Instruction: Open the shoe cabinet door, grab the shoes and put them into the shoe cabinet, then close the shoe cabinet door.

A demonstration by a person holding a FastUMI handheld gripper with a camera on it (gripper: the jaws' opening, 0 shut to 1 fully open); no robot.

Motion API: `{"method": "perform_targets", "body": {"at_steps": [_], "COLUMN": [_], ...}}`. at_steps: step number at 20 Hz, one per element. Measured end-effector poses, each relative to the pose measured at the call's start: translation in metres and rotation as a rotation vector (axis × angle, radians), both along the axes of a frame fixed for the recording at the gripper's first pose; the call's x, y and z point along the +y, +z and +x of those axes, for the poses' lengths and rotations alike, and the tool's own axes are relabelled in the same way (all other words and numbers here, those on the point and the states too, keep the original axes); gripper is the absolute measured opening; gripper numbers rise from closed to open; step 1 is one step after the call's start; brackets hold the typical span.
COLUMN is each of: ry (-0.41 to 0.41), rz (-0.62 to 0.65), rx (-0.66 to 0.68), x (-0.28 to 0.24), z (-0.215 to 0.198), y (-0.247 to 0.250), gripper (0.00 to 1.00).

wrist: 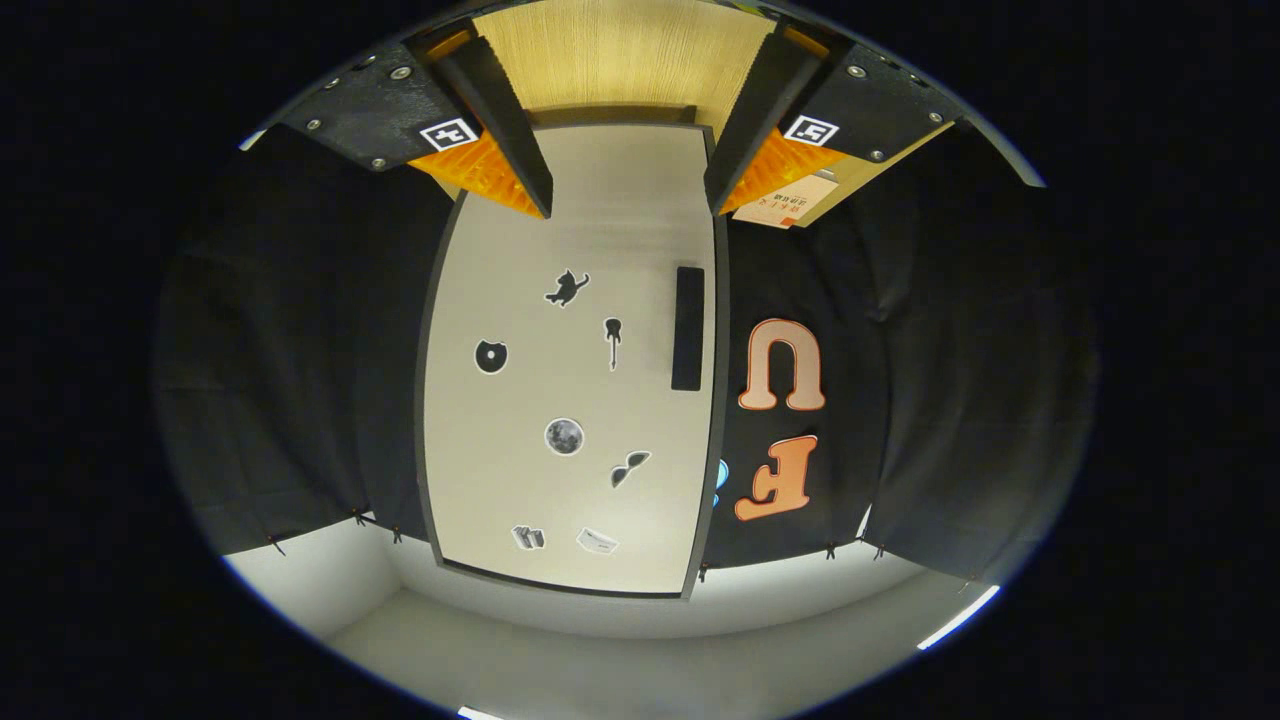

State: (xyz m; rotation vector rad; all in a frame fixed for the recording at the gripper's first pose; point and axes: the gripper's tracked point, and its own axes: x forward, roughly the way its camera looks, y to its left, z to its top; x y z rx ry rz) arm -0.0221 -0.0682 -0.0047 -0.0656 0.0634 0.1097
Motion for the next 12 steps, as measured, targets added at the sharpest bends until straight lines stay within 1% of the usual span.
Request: {"method": "perform_targets", "body": {"at_steps": [5,8,12], "ry": [-0.032,-0.060,-0.090], "rz": [-0.002,0.024,0.025], "rx": [0.005,0.005,0.002], "x": [-0.026,-0.043,-0.058], "z": [-0.054,-0.069,-0.081], "y": [0.001,0.004,0.006], "gripper": [0.95,0.95,0.95]}}
